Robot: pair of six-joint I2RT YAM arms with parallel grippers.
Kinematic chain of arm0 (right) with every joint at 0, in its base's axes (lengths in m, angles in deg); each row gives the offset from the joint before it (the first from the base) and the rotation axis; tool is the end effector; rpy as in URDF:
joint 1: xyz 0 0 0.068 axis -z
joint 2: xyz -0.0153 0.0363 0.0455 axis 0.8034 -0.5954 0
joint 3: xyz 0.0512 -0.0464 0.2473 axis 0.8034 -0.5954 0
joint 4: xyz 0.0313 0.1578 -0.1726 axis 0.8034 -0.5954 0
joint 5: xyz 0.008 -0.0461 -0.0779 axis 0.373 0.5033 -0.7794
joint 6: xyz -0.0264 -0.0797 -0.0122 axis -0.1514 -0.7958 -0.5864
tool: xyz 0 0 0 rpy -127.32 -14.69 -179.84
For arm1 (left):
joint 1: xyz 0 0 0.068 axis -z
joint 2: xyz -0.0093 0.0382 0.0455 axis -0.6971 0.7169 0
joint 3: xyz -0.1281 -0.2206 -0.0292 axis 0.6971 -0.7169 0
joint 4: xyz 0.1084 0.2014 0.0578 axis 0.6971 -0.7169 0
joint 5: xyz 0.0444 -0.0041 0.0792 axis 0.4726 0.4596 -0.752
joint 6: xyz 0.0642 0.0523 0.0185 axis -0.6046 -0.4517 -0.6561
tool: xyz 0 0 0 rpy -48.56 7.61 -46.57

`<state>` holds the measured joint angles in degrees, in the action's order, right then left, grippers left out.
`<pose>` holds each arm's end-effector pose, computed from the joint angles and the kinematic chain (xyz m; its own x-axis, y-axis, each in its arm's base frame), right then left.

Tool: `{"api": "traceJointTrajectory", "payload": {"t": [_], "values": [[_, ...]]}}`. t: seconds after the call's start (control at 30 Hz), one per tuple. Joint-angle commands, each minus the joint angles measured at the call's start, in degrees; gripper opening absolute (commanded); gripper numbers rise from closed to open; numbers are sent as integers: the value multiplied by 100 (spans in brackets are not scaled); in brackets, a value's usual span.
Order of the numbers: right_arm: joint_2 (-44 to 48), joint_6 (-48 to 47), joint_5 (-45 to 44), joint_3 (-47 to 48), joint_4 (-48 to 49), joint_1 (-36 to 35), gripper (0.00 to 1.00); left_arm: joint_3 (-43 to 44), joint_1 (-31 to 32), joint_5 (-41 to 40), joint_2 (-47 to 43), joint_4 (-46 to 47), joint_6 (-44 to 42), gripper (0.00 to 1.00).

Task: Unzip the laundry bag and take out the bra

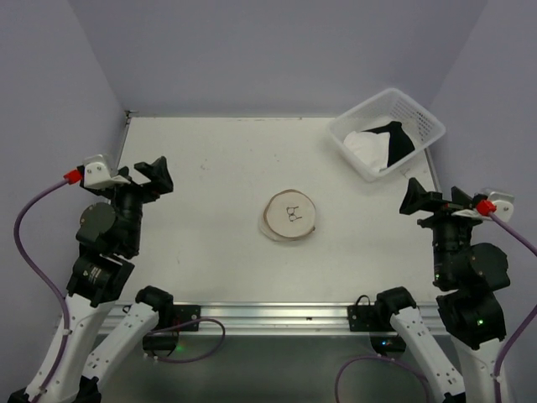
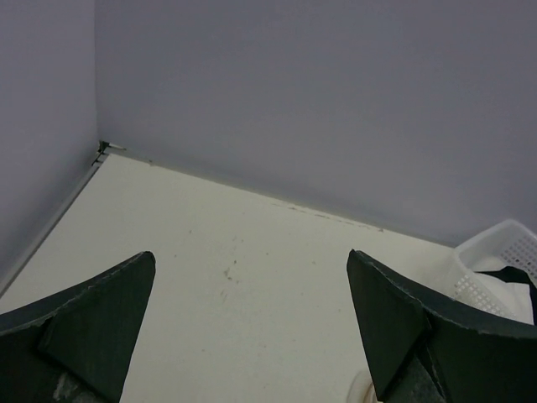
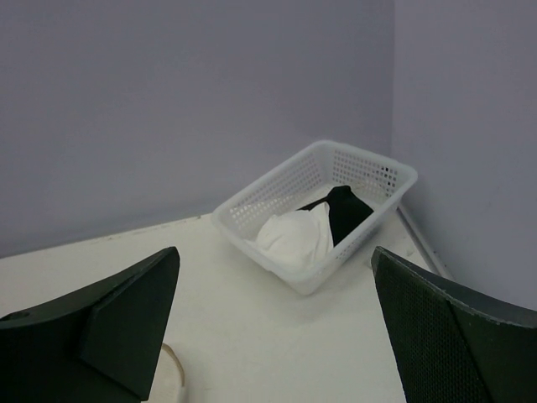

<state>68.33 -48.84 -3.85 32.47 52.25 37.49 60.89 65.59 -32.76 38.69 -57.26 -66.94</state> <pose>0.0746 -0.0107 0.4028 0.2130 0.1782 -0.9607 0.1137 0.9720 0.2056 0.1331 -0.0156 0.3953 0.1254 -0.3420 -0.9313 -0.0626 0.9341 -0.3515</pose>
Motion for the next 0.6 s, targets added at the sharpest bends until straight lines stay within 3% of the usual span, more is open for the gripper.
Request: {"api": "traceJointTrajectory", "payload": {"t": [0.0, 0.57], "values": [[-3, -105, 30, 4, 107, -12, 99, -273, -38, -307, -63, 235, 8, 100], [296, 124, 311, -172, -25, -12, 99, -616, -38, -264, -28, 129, 614, 100]]}}
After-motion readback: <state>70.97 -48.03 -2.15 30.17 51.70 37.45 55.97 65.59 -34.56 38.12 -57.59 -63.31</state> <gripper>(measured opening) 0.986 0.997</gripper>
